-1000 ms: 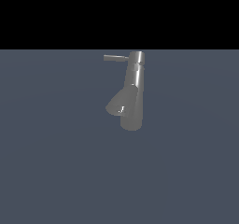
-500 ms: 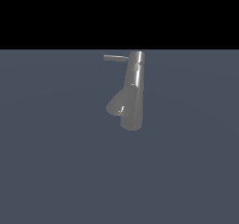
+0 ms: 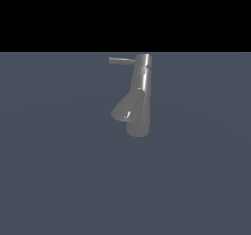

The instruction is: Turn on the faucet by rotating a designated handle.

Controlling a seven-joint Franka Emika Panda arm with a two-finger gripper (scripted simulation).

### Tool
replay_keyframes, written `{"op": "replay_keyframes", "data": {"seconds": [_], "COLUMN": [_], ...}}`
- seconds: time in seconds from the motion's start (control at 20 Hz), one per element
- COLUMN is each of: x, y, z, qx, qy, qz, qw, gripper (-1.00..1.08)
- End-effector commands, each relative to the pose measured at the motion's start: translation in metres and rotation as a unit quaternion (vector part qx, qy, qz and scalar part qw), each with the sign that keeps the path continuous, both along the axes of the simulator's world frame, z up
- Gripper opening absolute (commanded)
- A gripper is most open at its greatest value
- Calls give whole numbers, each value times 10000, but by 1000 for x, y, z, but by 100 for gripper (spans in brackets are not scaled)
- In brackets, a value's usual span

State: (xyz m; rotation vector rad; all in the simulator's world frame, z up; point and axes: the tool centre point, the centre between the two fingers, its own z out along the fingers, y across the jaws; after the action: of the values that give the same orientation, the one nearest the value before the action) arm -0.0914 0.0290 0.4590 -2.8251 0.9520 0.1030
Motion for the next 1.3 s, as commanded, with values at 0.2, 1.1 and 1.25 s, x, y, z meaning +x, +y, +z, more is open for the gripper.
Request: {"op": "replay_keyframes", "data": {"seconds": [0.2, 1.1, 1.25], "x": [42, 147, 163], "y": [0, 0, 0], "z": [-23, -114, -133], "qx": [60, -63, -117], "qy": [213, 729, 789], "qz": [-933, -3436, -3830], "qw": [9954, 9363, 9203], "gripper": [-100, -100, -100]}}
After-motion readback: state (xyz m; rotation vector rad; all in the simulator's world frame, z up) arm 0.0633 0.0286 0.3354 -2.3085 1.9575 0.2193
